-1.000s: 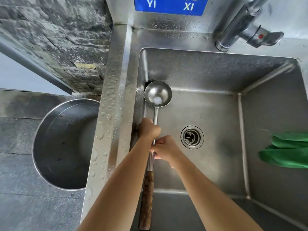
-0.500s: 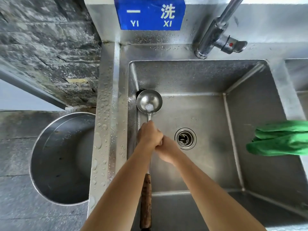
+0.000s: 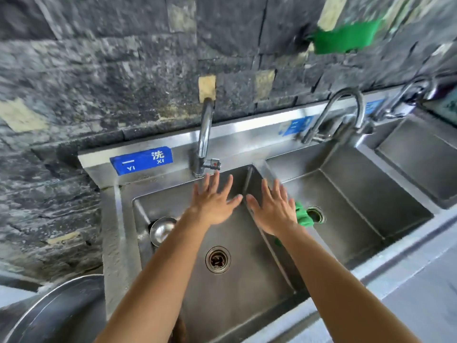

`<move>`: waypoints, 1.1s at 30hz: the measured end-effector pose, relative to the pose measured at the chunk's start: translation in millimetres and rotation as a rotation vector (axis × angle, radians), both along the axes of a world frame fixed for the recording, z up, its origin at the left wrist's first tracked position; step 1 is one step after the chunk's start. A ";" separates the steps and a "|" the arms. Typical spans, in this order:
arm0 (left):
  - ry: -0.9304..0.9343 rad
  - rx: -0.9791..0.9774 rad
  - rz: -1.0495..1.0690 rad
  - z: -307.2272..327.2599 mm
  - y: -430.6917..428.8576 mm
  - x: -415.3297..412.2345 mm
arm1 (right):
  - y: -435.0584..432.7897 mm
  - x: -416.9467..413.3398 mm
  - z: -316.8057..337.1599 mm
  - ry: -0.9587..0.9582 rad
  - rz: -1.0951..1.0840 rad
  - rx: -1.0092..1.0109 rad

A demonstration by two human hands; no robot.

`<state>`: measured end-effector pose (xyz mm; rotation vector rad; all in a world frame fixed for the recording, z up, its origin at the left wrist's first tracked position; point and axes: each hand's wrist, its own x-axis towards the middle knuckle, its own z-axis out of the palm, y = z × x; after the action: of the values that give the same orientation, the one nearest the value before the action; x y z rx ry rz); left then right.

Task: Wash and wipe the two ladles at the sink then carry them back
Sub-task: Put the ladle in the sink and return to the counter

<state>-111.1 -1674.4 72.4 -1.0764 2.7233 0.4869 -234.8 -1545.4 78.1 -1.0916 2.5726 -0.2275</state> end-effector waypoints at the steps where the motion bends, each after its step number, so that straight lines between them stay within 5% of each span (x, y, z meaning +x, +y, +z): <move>1: 0.011 -0.022 -0.021 14.6 5.9 -12.2 | 9.1 -8.0 13.3 0.021 -0.020 -0.017; 13: 0.208 -0.198 -0.354 146.9 179.2 -144.2 | 217.9 -83.4 128.1 0.120 -0.389 -0.175; 33: 0.303 -0.146 -1.007 218.3 739.3 -255.4 | 792.0 -100.5 203.2 0.328 -0.970 -0.136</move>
<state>-366.6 -935.1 290.8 0.4562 3.1042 0.2769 -335.3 -753.4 281.2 0.2037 3.2152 -0.4767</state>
